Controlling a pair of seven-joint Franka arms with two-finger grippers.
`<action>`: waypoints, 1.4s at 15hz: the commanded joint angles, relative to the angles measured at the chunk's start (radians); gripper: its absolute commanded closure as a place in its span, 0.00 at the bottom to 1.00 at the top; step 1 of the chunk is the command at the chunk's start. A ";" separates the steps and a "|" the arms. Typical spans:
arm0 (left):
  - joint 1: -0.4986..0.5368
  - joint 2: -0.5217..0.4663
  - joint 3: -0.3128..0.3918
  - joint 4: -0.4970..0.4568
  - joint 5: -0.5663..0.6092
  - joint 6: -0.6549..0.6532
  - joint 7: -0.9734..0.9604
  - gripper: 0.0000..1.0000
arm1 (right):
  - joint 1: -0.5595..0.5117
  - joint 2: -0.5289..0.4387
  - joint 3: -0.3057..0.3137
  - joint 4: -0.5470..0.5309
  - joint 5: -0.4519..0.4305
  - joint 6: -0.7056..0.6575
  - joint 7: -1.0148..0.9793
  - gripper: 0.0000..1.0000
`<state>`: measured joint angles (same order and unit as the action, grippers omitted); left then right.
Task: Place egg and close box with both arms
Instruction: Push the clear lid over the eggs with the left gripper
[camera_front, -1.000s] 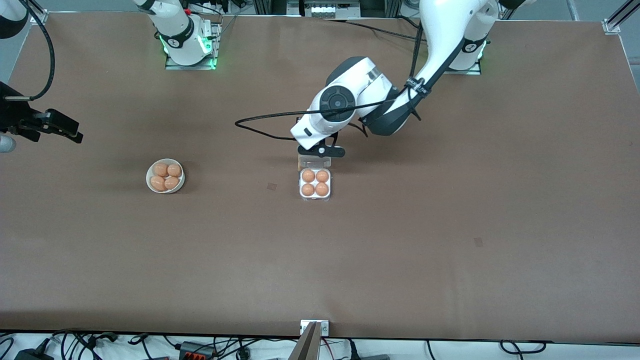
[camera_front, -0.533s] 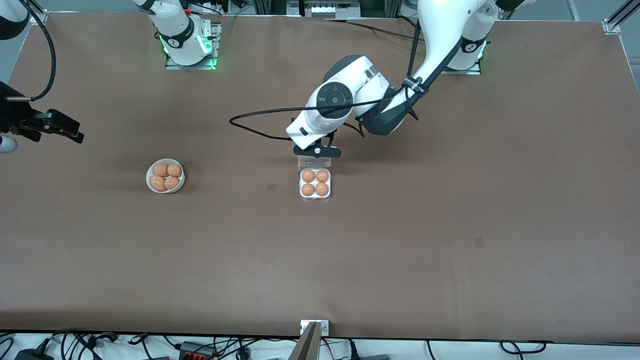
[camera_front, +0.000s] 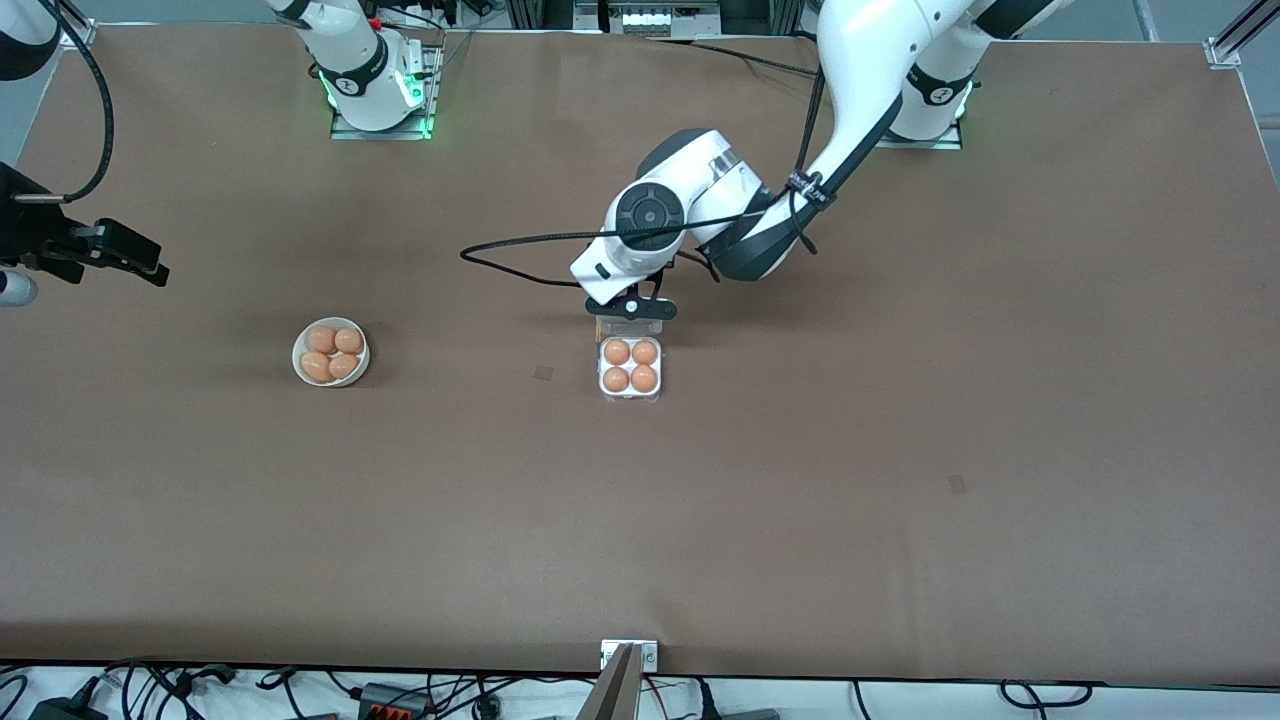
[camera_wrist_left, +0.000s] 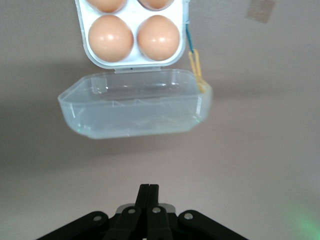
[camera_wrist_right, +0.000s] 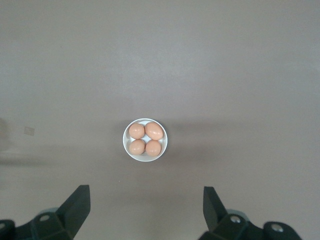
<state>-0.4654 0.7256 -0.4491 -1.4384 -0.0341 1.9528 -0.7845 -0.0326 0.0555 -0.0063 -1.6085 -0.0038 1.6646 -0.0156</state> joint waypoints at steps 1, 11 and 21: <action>-0.007 0.029 0.009 0.016 0.046 0.035 -0.019 0.99 | -0.001 -0.017 0.005 -0.016 -0.008 -0.002 -0.015 0.00; -0.003 0.069 0.085 0.127 0.039 0.113 -0.033 1.00 | -0.001 -0.016 0.003 -0.017 -0.012 0.000 -0.017 0.00; 0.025 0.058 0.207 0.154 0.048 0.190 -0.081 1.00 | -0.001 -0.016 0.005 -0.017 -0.012 0.000 -0.017 0.00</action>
<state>-0.4549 0.7863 -0.2668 -1.3079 -0.0125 2.1485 -0.8445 -0.0326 0.0556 -0.0062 -1.6098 -0.0039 1.6646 -0.0169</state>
